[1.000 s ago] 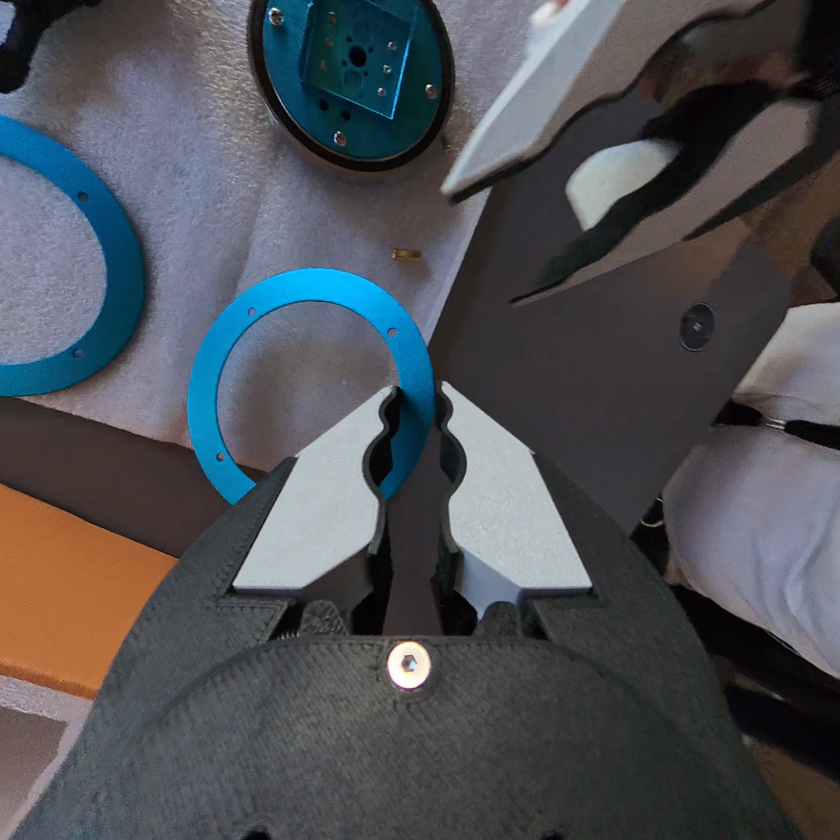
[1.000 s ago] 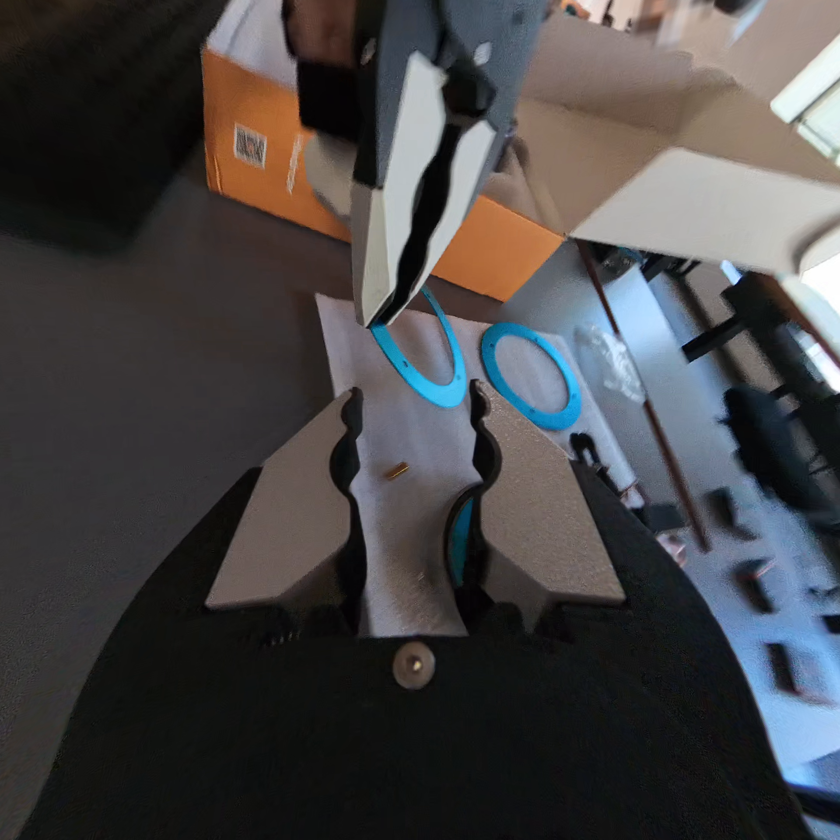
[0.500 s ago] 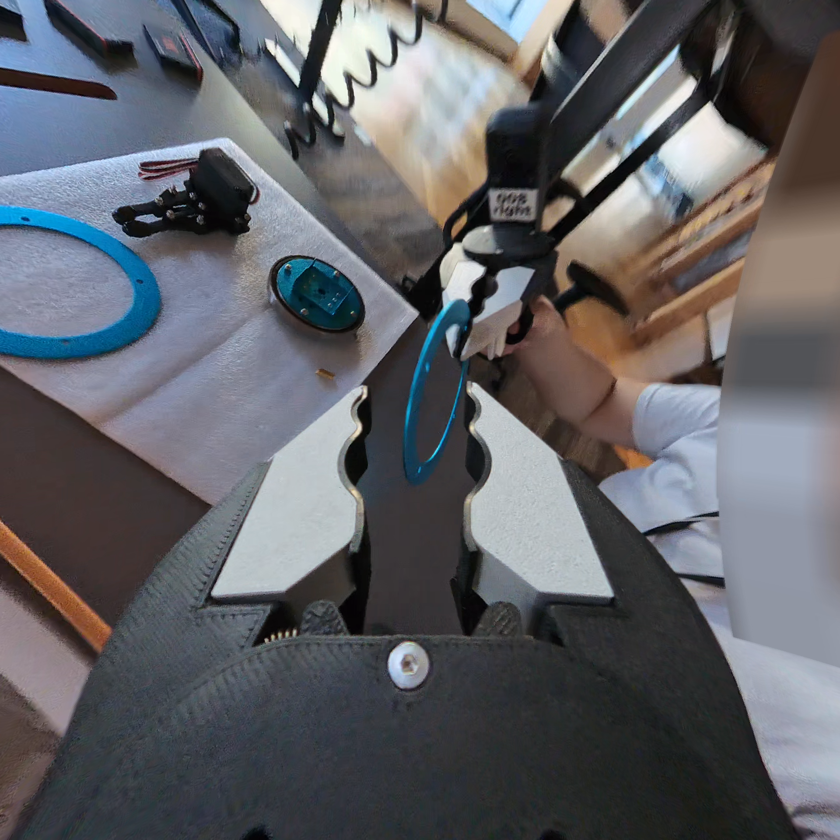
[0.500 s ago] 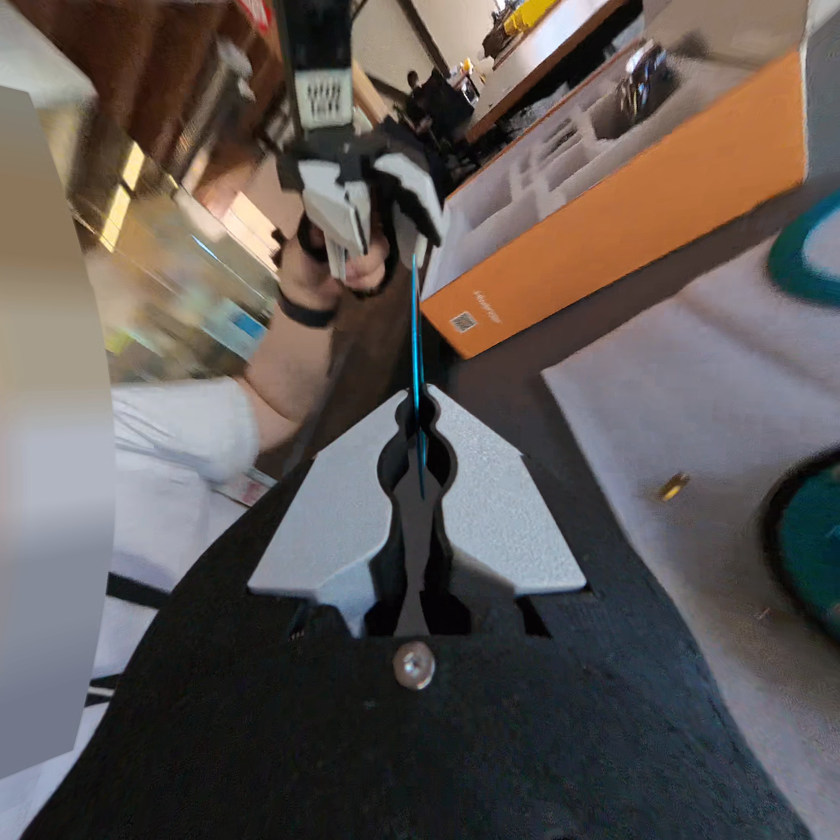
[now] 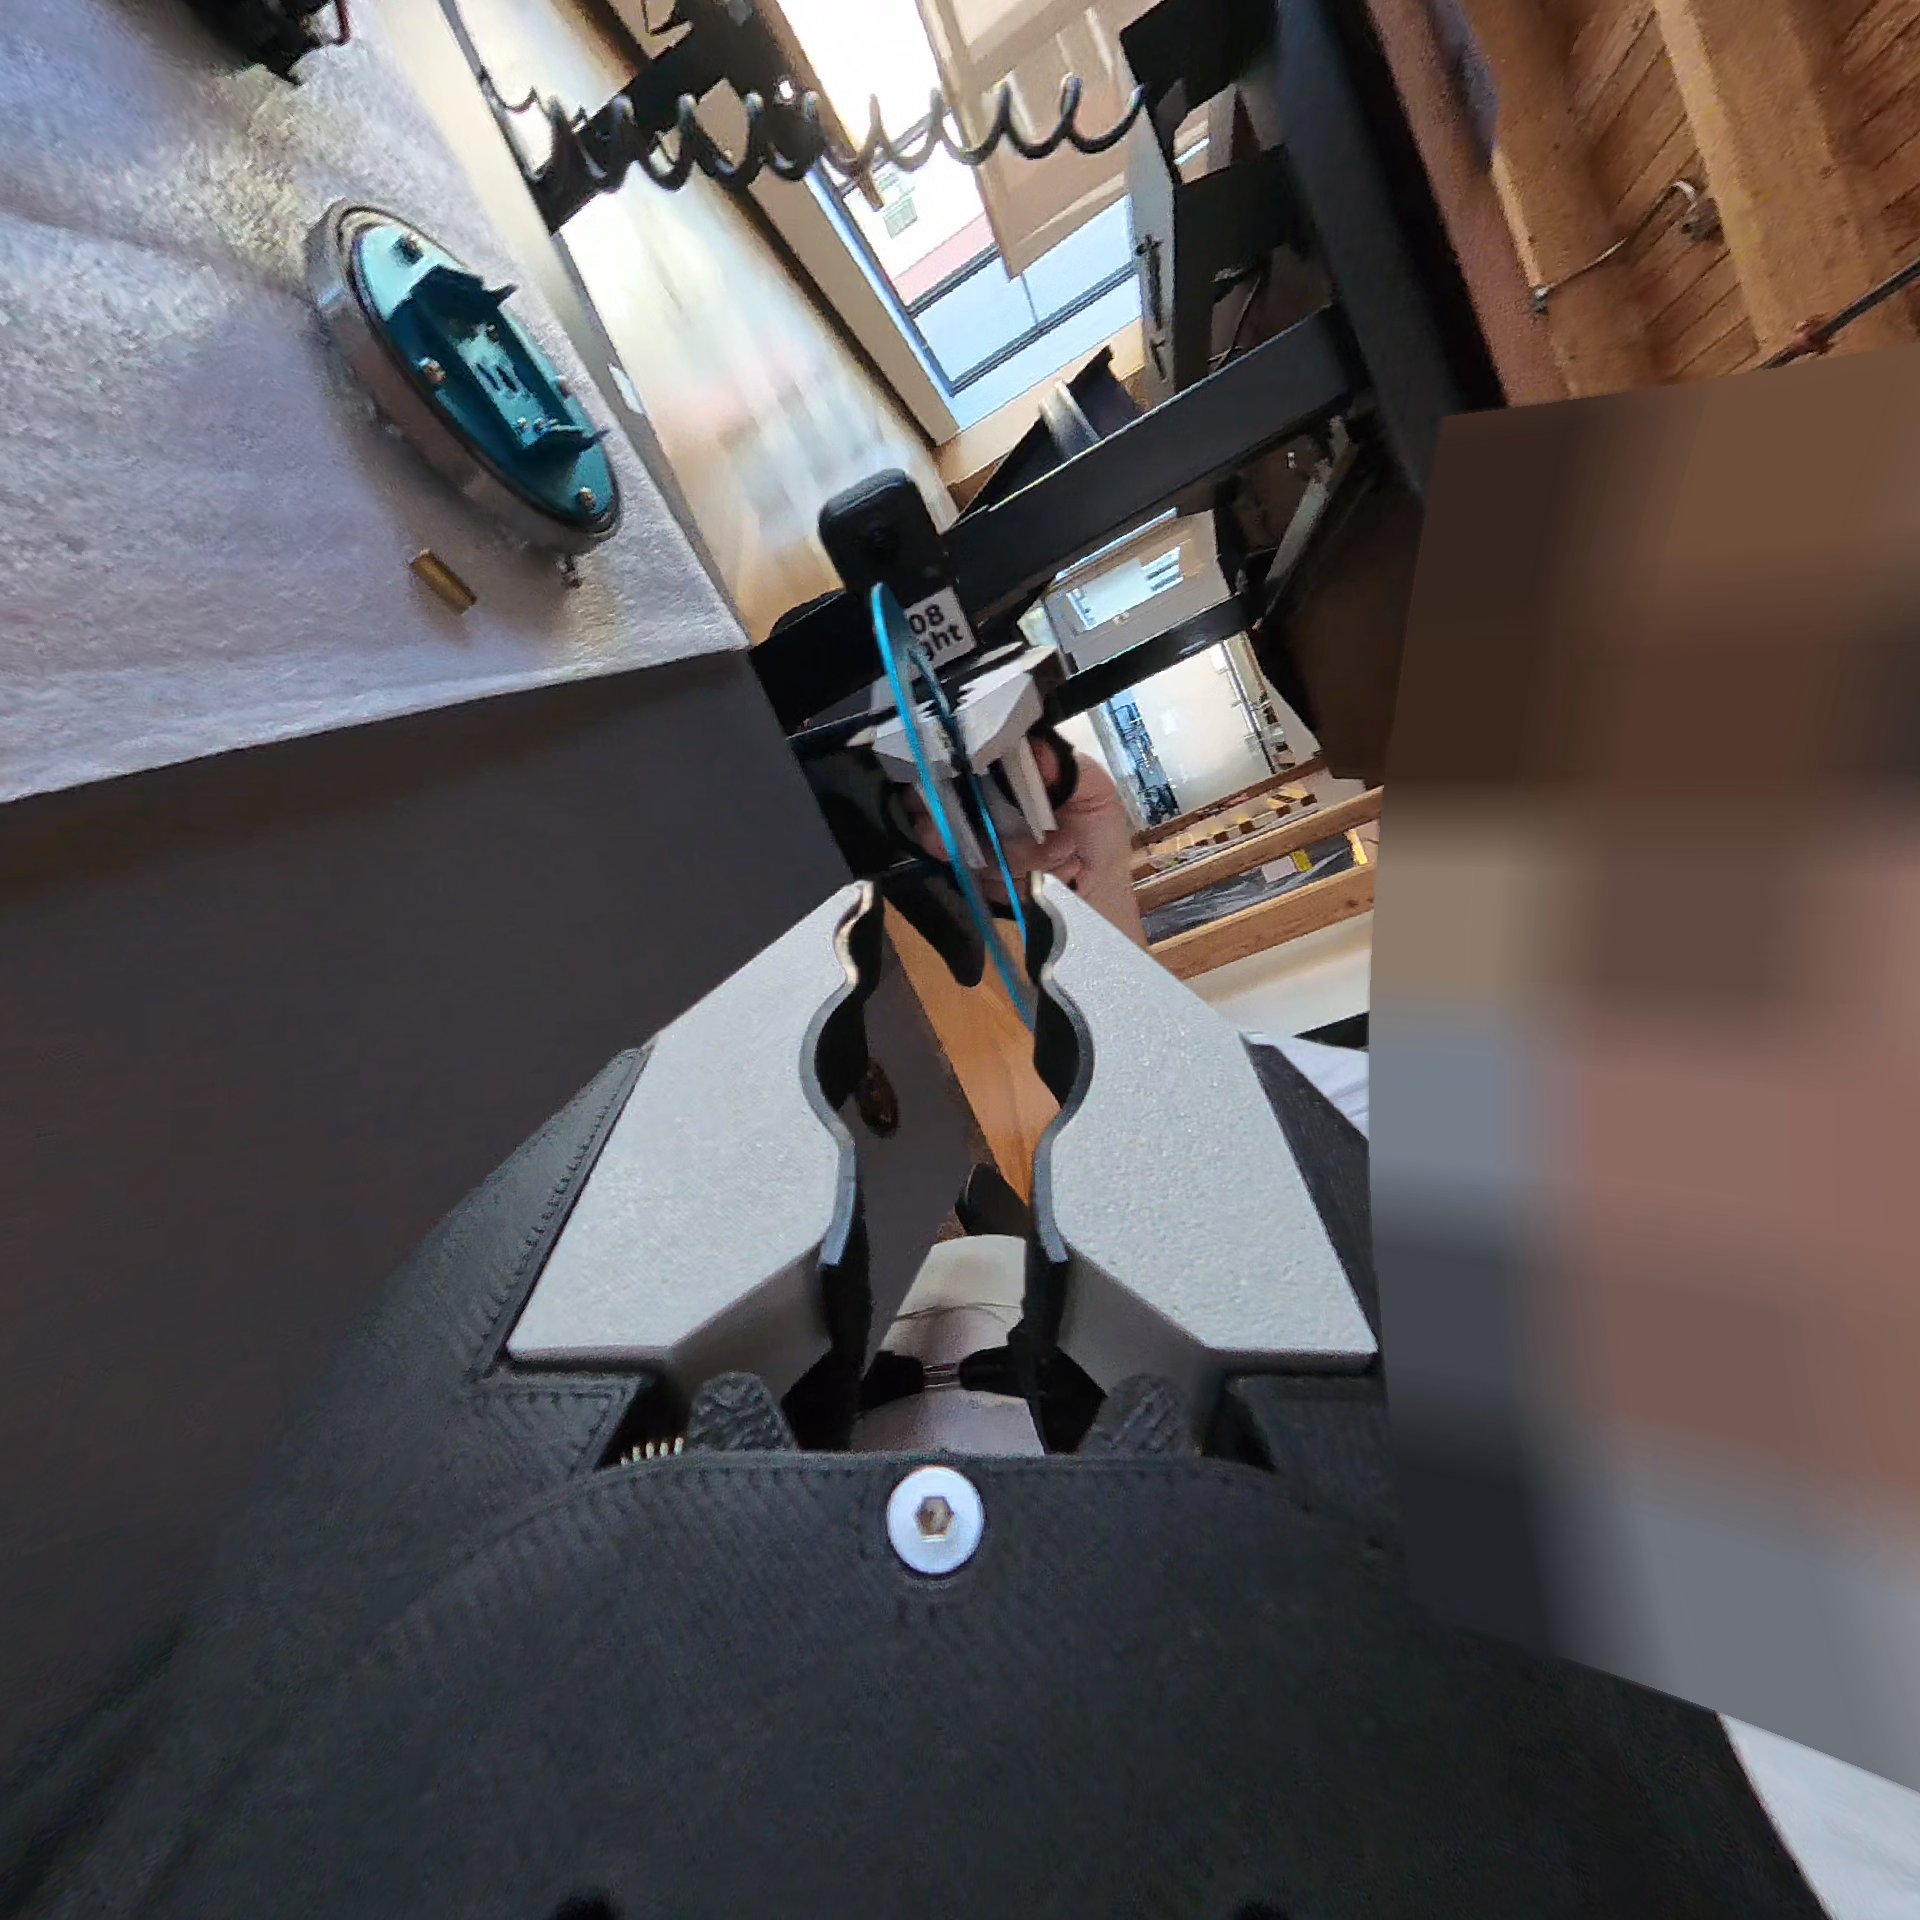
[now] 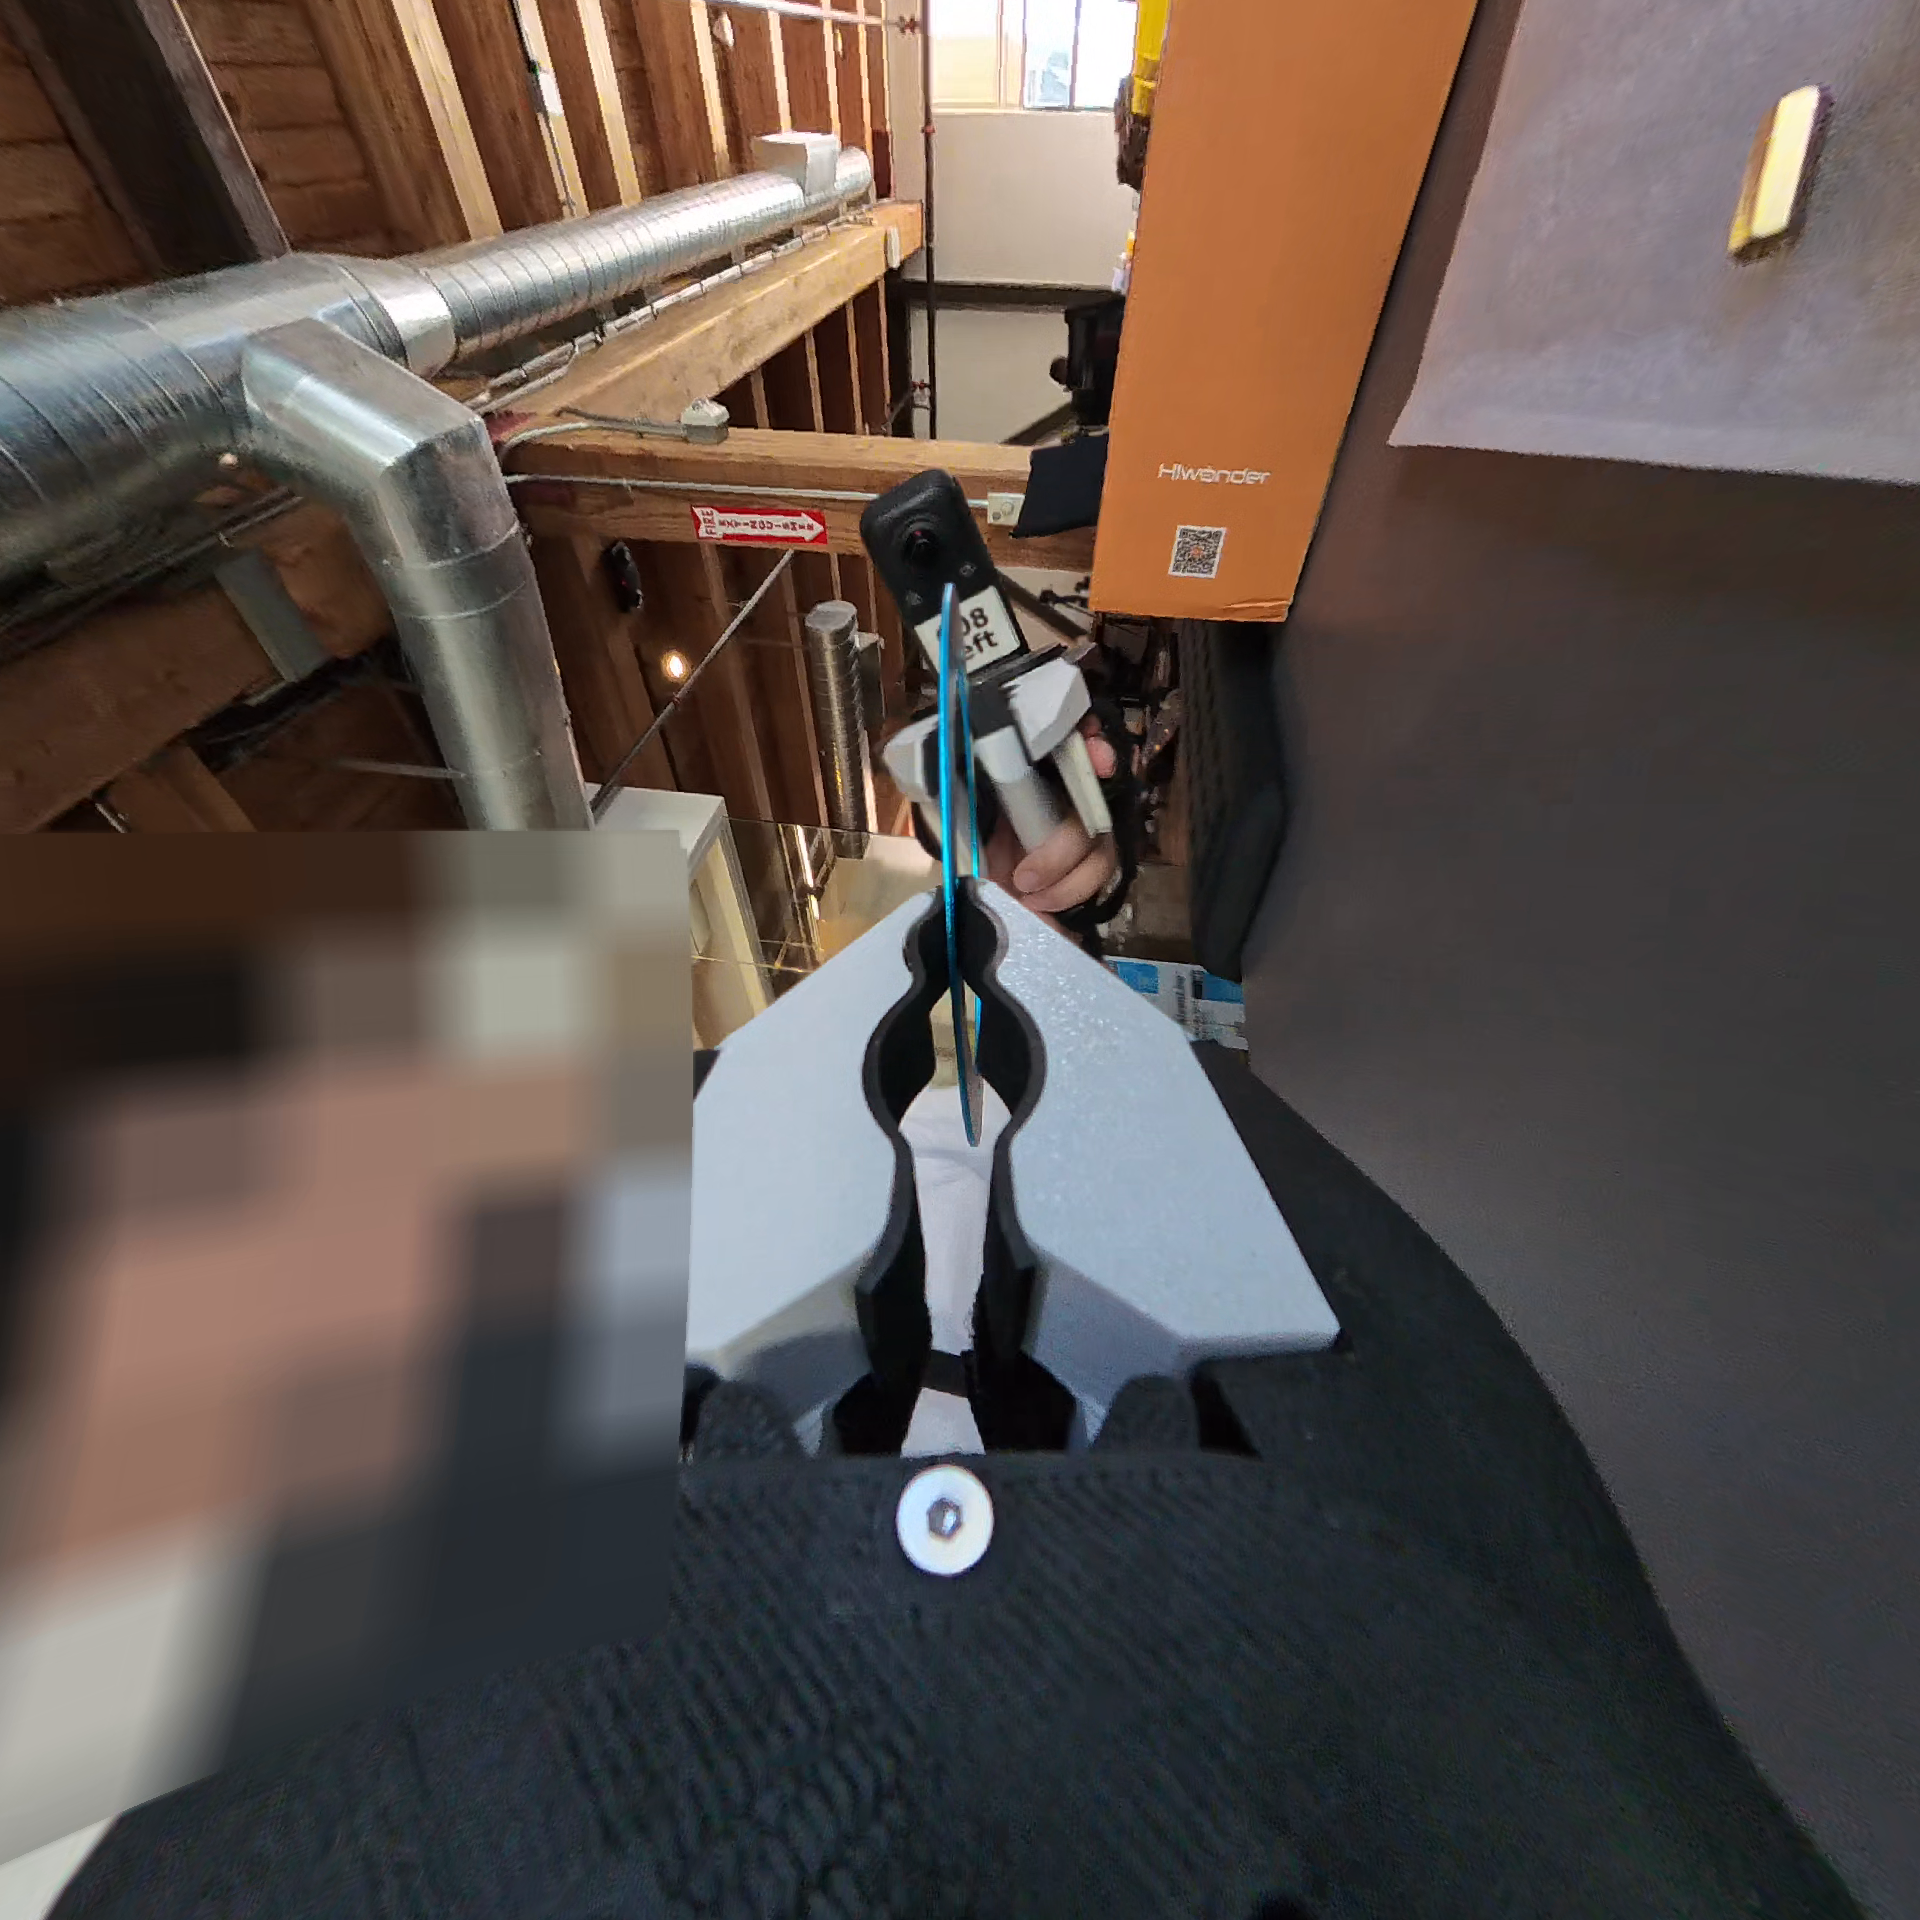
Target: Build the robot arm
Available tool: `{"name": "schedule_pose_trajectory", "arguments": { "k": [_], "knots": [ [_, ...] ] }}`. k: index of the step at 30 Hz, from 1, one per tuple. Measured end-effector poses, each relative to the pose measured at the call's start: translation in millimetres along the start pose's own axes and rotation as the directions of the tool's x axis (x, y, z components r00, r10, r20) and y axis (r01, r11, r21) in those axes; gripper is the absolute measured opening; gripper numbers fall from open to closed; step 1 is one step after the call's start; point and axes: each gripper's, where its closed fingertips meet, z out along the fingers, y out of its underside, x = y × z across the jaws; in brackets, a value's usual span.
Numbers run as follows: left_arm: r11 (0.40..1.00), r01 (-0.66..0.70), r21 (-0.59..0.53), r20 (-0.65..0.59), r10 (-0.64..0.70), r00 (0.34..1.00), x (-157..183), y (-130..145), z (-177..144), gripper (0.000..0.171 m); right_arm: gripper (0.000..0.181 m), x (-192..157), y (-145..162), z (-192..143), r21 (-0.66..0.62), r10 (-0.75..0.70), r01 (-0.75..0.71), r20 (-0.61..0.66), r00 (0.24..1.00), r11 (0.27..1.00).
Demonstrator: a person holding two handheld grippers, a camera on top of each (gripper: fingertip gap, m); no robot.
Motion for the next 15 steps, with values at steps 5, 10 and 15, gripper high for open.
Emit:
{"name": "schedule_pose_trajectory", "arguments": {
  "k": [5,10,15],
  "knots": [
    [0.999,0.039,-0.010,0.007,-0.039,0.999,-11.2,5.7,0.4,0.015,0.000,7.3,2.8,0.1,0.039,0.094,-0.094,-0.002,0.996,0.995],
    [0.998,0.063,-0.021,-0.027,-0.064,0.998,-12.2,12.8,0.5,0.001,0.000,17.5,5.9,-0.3,0.054,0.098,-0.096,-0.038,0.994,0.994],
    [0.997,0.054,-0.056,-0.029,-0.056,0.998,-10.7,23.6,2.4,0.002,0.000,17.6,12.6,1.3,0.009,-0.118,0.119,-0.097,0.988,0.993]
  ]
}}
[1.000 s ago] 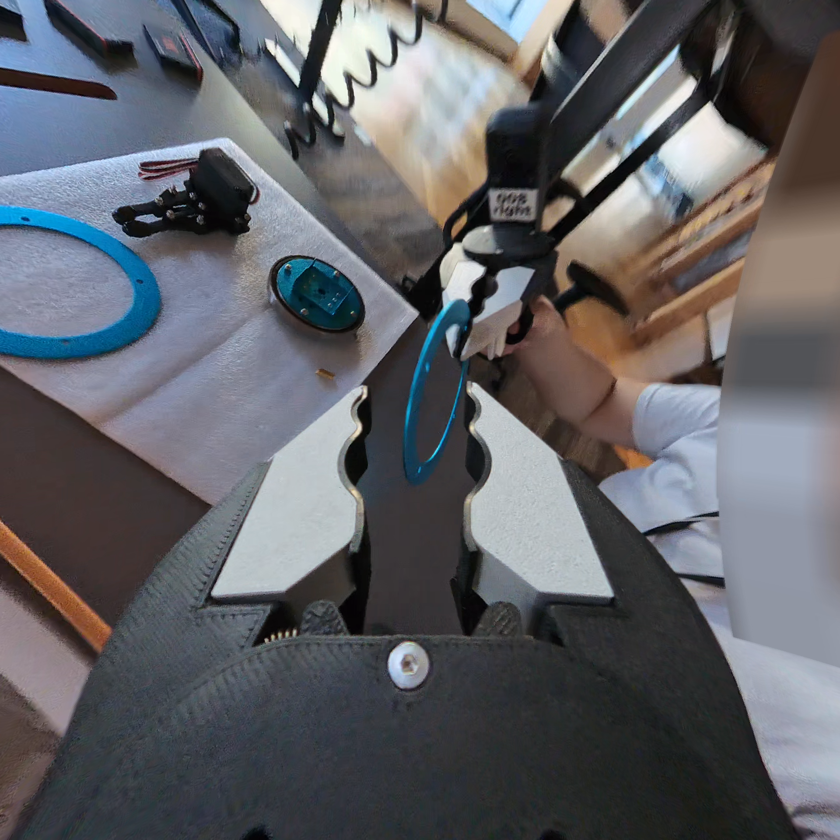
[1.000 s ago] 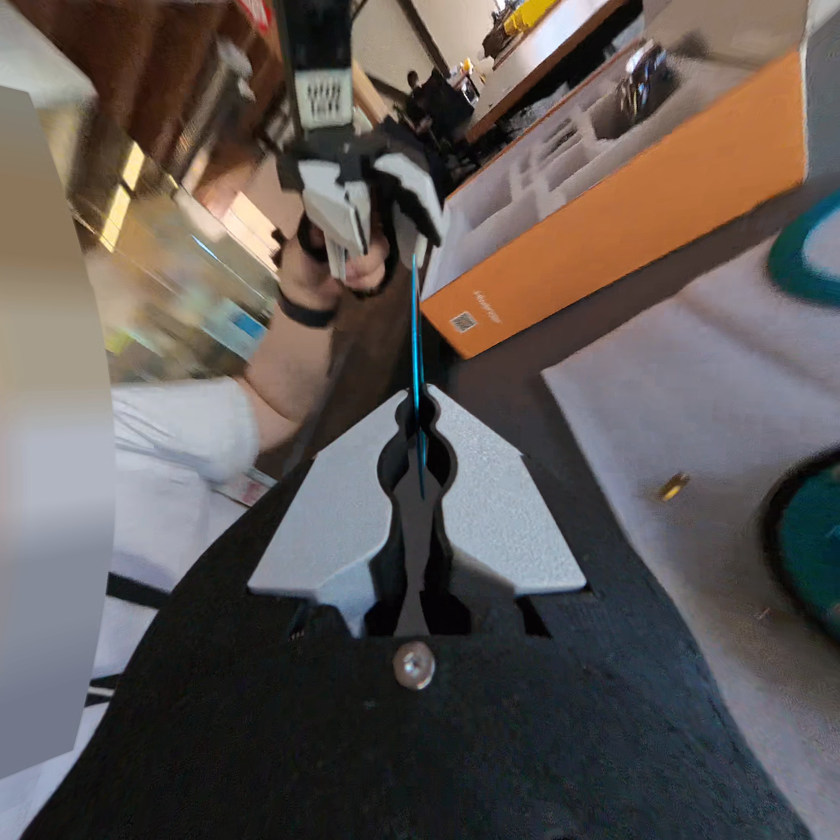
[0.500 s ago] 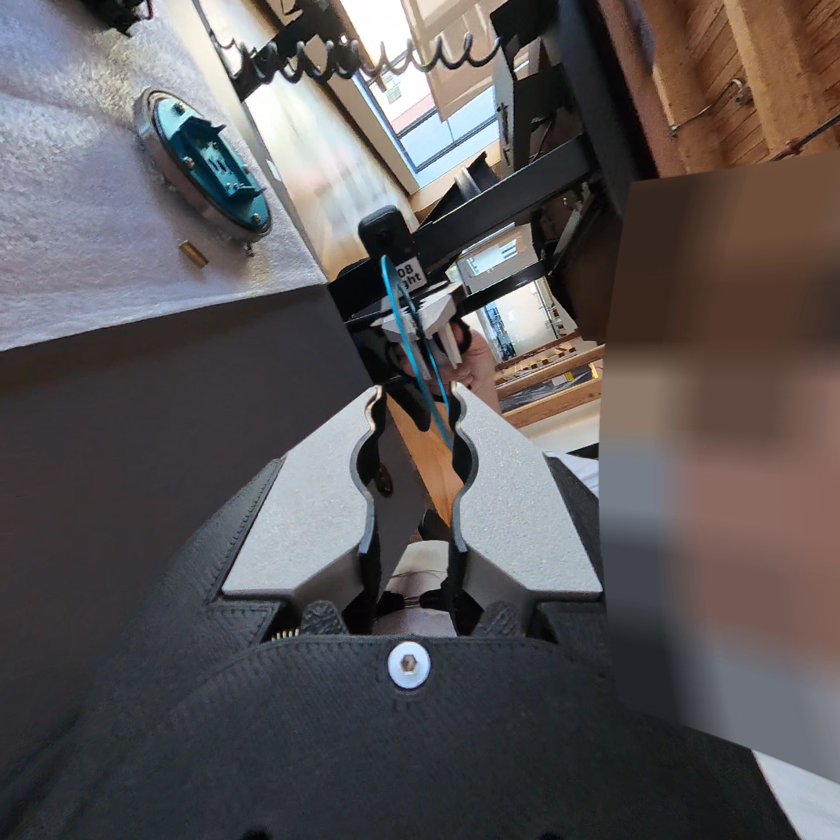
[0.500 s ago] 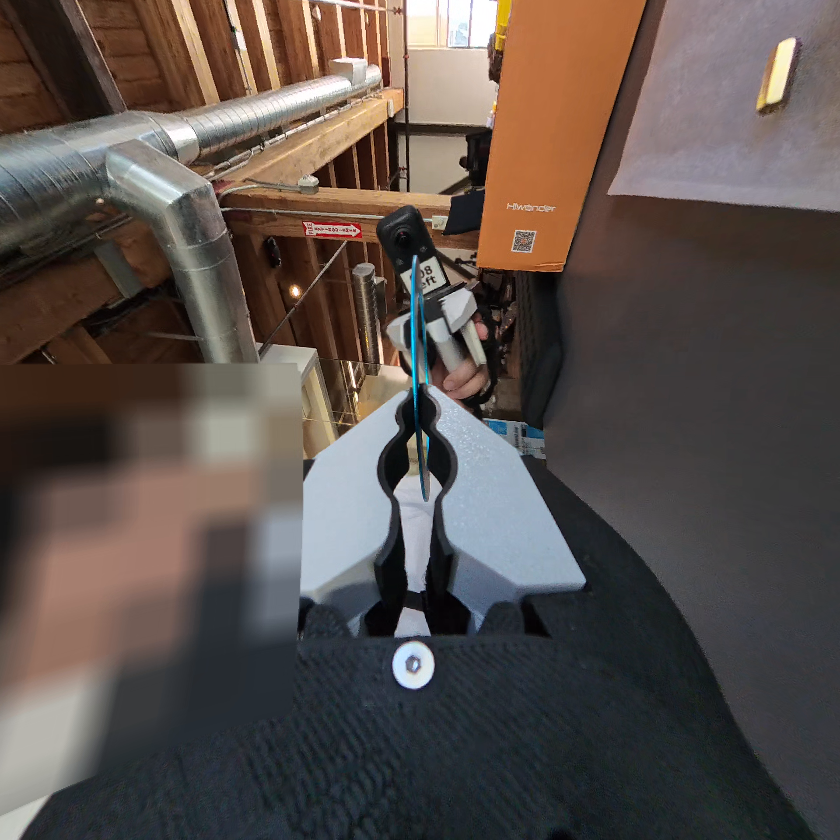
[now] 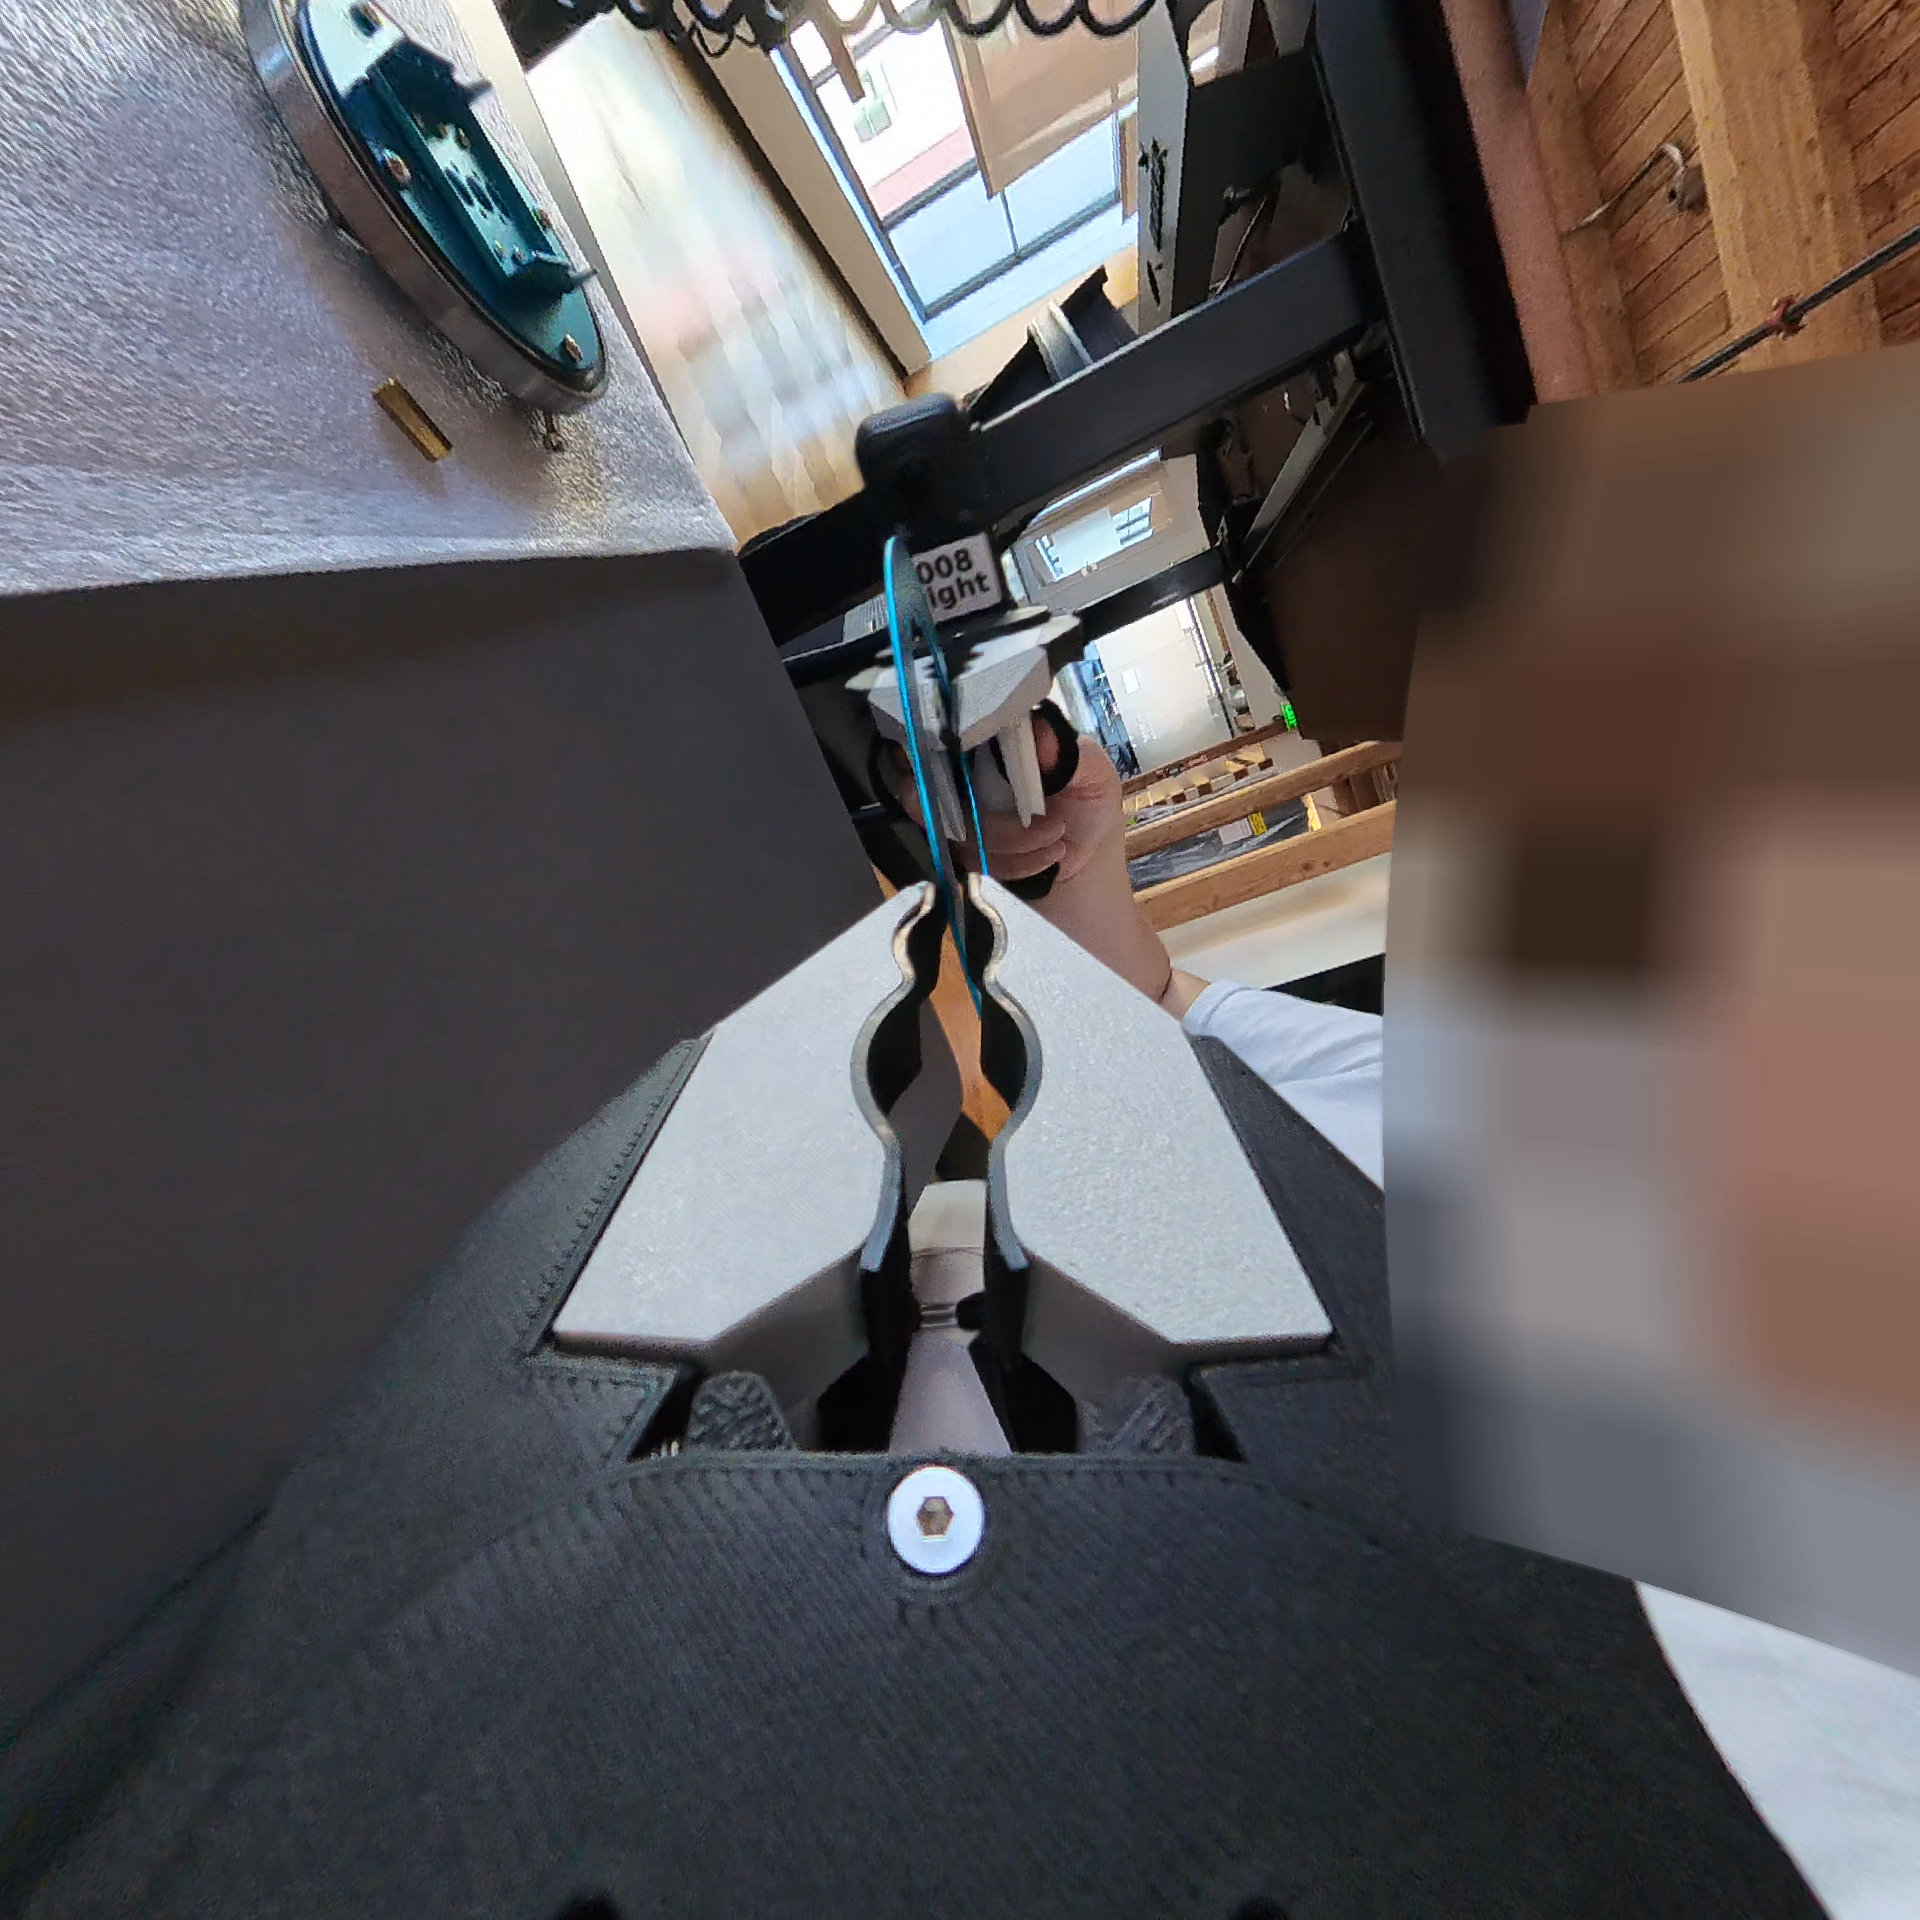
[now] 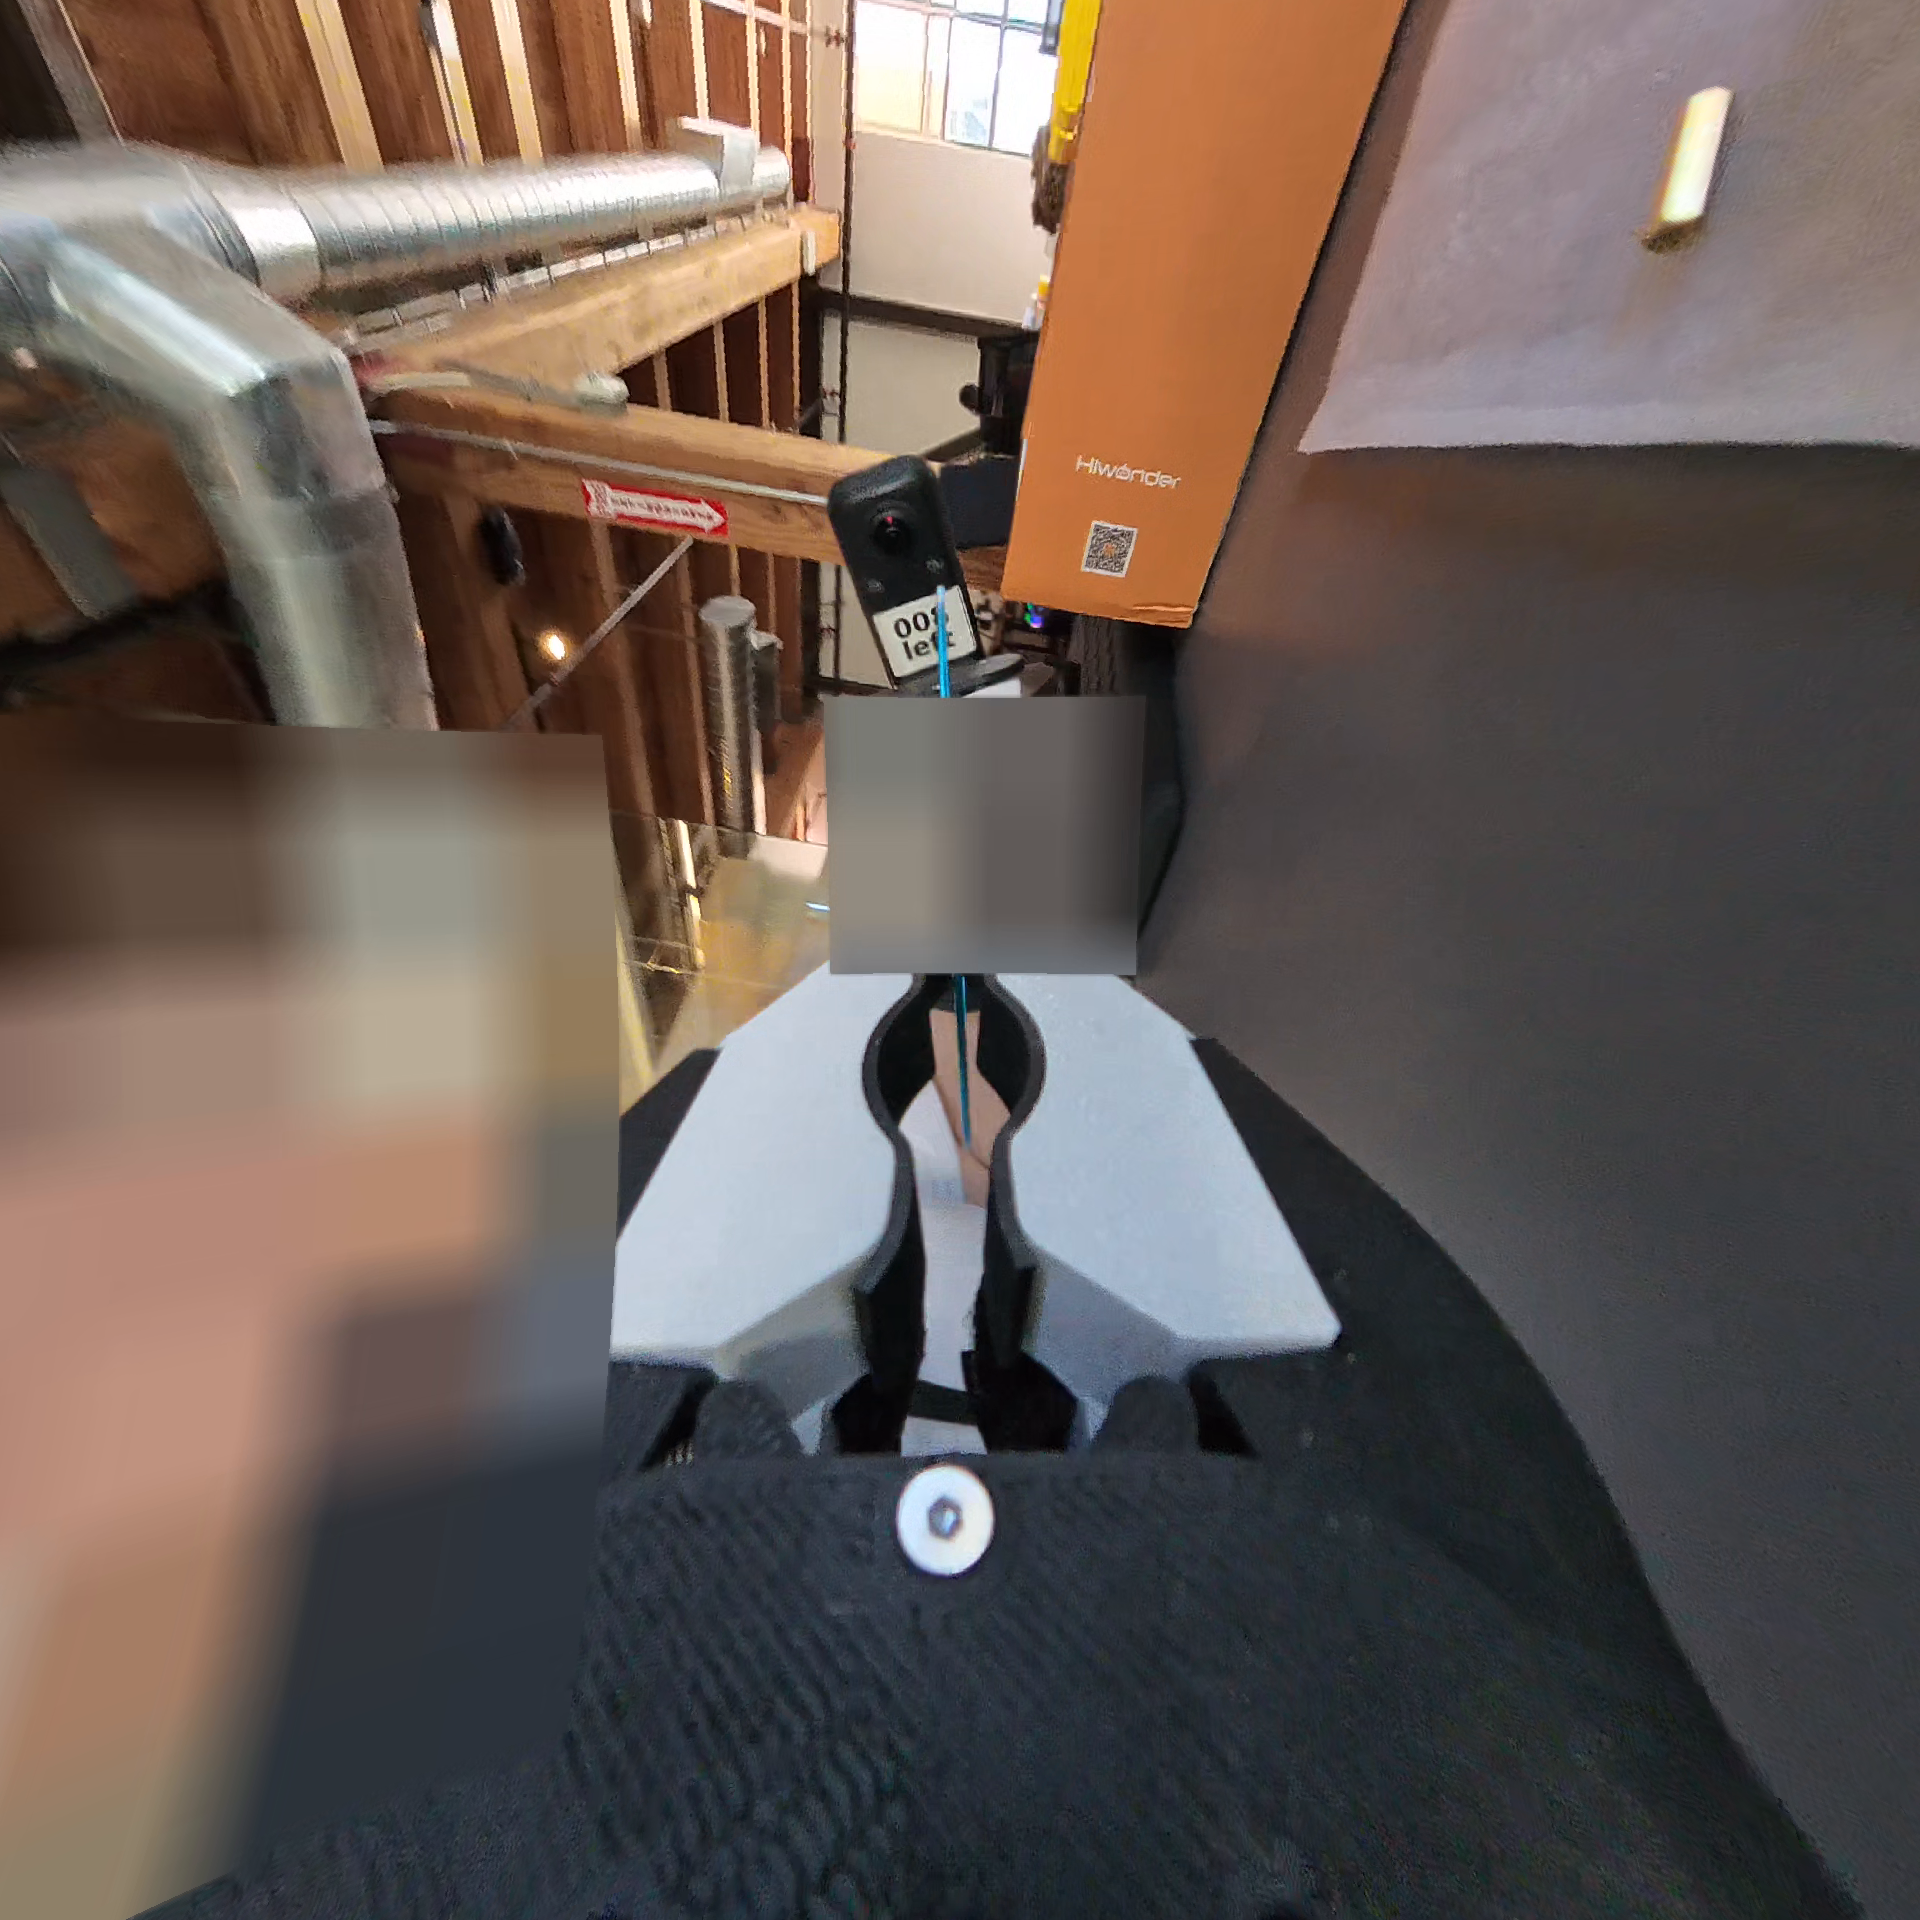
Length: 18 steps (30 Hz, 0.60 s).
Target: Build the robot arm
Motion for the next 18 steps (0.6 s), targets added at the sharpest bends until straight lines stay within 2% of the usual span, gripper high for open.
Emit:
{"name": "schedule_pose_trajectory", "arguments": {
  "k": [5,9,10,13,16,18],
  "knots": [
    [0.996,-0.062,-0.057,-0.025,0.061,0.998,6.5,9.6,3.6,0.000,0.000,-6.8,11.4,-0.2,-0.042,-0.163,0.164,0.026,0.986,0.986],
    [0.990,-0.119,-0.075,0.016,0.121,0.993,4.7,6.6,2.9,0.000,0.000,1.9,14.3,0.3,-0.057,-0.341,0.338,-0.050,0.939,0.939],
    [0.989,-0.126,-0.076,0.039,0.129,0.991,2.9,3.7,2.4,0.000,0.002,7.0,11.0,-0.6,-0.059,-0.386,0.381,-0.094,0.918,0.923],
    [0.992,-0.114,-0.046,0.093,0.118,0.989,0.2,-12.0,-2.3,0.000,0.026,19.7,-9.9,-8.9,-0.035,-0.498,0.505,-0.234,0.835,0.862],
    [0.992,-0.123,-0.018,0.137,0.125,0.983,5.7,-31.0,-10.8,0.000,0.025,10.0,-26.6,-17.4,0.028,-0.578,0.604,-0.260,0.774,0.796],
    [0.986,-0.164,0.001,0.225,0.160,0.961,4.8,-47.5,-18.5,0.000,0.025,5.1,-39.5,-25.7,0.079,-0.624,0.672,-0.305,0.719,0.736]
  ]
}}
